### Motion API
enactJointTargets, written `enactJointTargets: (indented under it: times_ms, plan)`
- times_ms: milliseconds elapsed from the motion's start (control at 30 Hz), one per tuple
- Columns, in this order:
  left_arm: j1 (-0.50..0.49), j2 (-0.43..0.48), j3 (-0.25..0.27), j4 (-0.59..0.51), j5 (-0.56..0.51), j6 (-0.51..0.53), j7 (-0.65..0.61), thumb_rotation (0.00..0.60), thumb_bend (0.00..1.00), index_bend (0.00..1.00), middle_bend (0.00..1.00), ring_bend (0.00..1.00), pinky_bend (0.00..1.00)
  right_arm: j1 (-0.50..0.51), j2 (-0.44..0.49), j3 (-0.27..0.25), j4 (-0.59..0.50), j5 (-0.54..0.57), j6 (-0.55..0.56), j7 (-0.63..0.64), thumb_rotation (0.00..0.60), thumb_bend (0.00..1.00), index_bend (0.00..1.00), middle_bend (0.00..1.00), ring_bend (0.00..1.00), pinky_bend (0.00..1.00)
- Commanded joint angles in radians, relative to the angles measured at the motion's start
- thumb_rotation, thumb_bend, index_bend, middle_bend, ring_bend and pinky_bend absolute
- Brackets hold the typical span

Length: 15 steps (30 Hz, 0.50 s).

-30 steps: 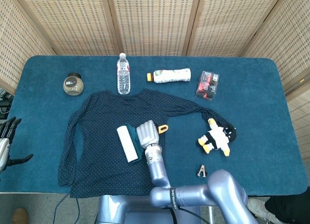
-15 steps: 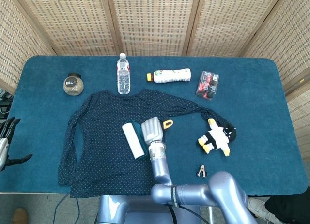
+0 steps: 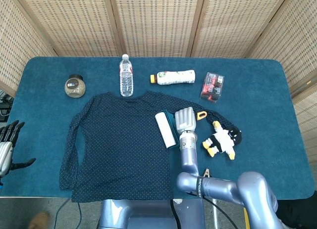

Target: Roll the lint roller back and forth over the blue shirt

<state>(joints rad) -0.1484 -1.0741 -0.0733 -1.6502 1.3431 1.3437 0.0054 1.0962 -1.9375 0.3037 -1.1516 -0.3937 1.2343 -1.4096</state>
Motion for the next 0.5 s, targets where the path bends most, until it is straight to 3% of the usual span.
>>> enactJointTargets:
  times_ms: [33, 67, 133, 200, 267, 333, 367, 433, 500]
  plan:
    - [0.000, 0.000, 0.001, -0.002, 0.001, 0.001, 0.003, 0.600, 0.00, 0.00, 0.00, 0.00, 0.00, -0.006, 0.007, -0.001, -0.010, -0.005, -0.003, 0.006, 0.600, 0.76, 0.63, 1.00, 1.00, 1.00]
    - [0.000, 0.000, 0.001, -0.002, 0.002, 0.001, 0.004, 0.600, 0.00, 0.00, 0.00, 0.00, 0.00, -0.008, 0.009, 0.001, -0.014, -0.007, -0.003, 0.010, 0.600, 0.68, 0.58, 1.00, 1.00, 1.00]
    - [0.003, 0.001, 0.002, -0.005, 0.006, 0.007, 0.001, 0.600, 0.00, 0.00, 0.00, 0.00, 0.00, -0.015, 0.019, 0.006, -0.040, -0.052, -0.003, 0.063, 0.600, 0.30, 0.35, 0.96, 1.00, 1.00]
    - [0.006, 0.006, 0.003, -0.007, 0.010, 0.011, -0.009, 0.600, 0.00, 0.00, 0.00, 0.00, 0.00, -0.034, 0.037, -0.006, -0.068, -0.101, 0.003, 0.113, 0.600, 0.06, 0.18, 0.85, 0.95, 1.00]
    - [0.007, 0.010, 0.003, -0.008, 0.014, 0.013, -0.017, 0.600, 0.00, 0.00, 0.00, 0.00, 0.00, -0.048, 0.056, -0.009, -0.101, -0.113, 0.009, 0.129, 0.600, 0.00, 0.05, 0.64, 0.80, 0.96]
    - [0.009, 0.013, 0.005, -0.009, 0.020, 0.017, -0.026, 0.600, 0.00, 0.00, 0.00, 0.00, 0.00, -0.063, 0.082, -0.010, -0.146, -0.119, 0.017, 0.141, 0.600, 0.00, 0.00, 0.32, 0.50, 0.72]
    - [0.011, 0.016, 0.006, -0.010, 0.026, 0.020, -0.032, 0.600, 0.00, 0.00, 0.00, 0.00, 0.00, -0.076, 0.103, -0.010, -0.182, -0.129, 0.027, 0.156, 0.600, 0.00, 0.00, 0.20, 0.36, 0.58]
    - [0.014, 0.021, 0.008, -0.012, 0.038, 0.027, -0.045, 0.600, 0.00, 0.00, 0.00, 0.00, 0.00, -0.106, 0.150, -0.020, -0.259, -0.167, 0.049, 0.197, 0.600, 0.00, 0.00, 0.04, 0.13, 0.34]
    - [0.016, 0.024, 0.010, -0.012, 0.045, 0.031, -0.053, 0.600, 0.00, 0.00, 0.00, 0.00, 0.00, -0.128, 0.184, -0.029, -0.313, -0.193, 0.062, 0.227, 0.600, 0.00, 0.00, 0.00, 0.03, 0.18]
